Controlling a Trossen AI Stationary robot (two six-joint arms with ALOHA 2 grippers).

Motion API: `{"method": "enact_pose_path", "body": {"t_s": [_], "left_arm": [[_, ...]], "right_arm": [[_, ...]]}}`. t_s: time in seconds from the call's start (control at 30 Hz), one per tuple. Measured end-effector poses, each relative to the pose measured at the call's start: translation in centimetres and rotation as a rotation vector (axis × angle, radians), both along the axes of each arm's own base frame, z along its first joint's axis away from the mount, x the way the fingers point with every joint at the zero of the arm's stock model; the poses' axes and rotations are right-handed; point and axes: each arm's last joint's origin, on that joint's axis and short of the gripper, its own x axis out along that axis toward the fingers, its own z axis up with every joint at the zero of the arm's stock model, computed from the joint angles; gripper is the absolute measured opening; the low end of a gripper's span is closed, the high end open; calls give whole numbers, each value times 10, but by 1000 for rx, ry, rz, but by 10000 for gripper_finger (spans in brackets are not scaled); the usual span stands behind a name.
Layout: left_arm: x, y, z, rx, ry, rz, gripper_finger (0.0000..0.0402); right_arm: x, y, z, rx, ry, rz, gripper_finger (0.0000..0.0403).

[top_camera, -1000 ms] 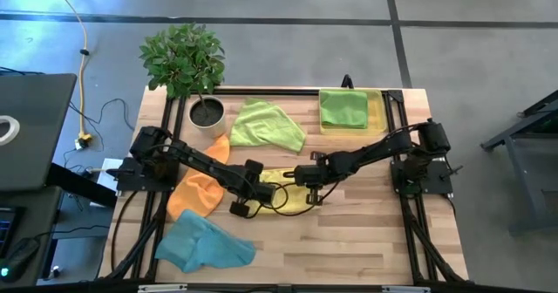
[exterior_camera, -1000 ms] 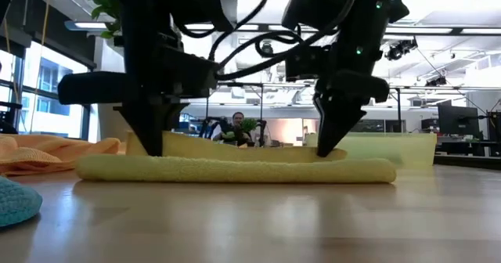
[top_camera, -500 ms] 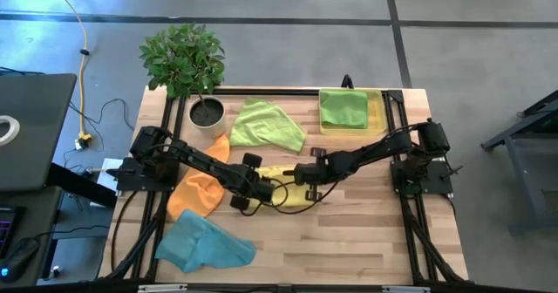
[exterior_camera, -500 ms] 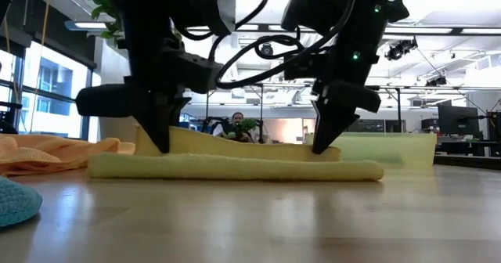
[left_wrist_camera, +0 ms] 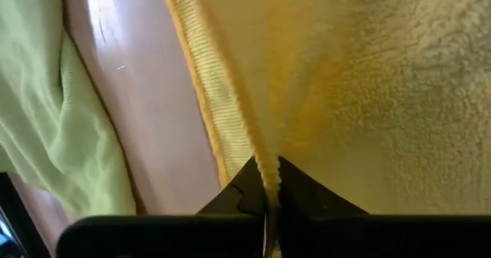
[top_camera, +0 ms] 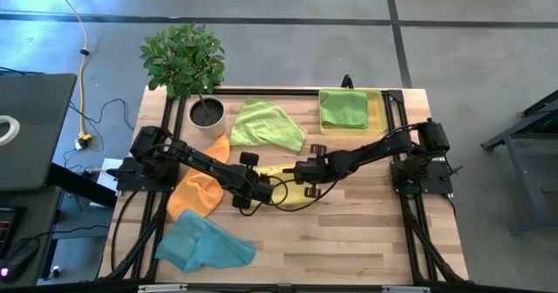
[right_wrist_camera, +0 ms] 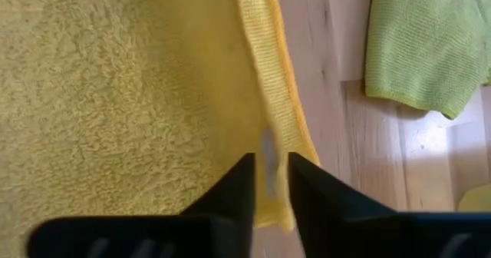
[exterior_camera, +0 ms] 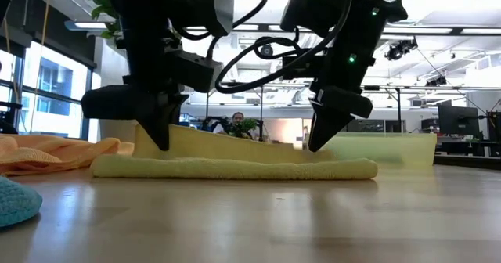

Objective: Fold microfiber towels
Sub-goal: Fold the yellow microfiber towel

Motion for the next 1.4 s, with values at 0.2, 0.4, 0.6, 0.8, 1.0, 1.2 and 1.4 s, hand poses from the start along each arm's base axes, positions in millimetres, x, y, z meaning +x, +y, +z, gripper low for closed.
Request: {"method": "enact_pose_path", "body": {"t_s": [0.2, 0.4, 0.6, 0.8, 1.0, 1.2, 1.4], "left_arm": [[-6, 4, 2, 116, 17, 63, 76], [-18, 3, 7, 85, 135, 126, 117], [-19, -10, 4, -88, 178, 62, 115], [-3, -22, 1, -208, 53, -68, 111], [0, -22, 0, -227, 10, -39, 111], [0, -23, 1, -213, -32, 69, 111], [2, -25, 13, -199, -67, 146, 111]], "right_arm": [[-2, 0, 9, 20, 22, -55, 153], [-10, 6, 34, 135, 24, -126, 165], [-19, 24, 22, 153, -55, -113, 165], [-23, 27, -1, 189, -157, -103, 165], [-37, 22, -27, 248, -162, -169, 165], [-46, 19, -35, 262, -137, -210, 165], [-51, 17, -32, 219, -19, -203, 165]]}}
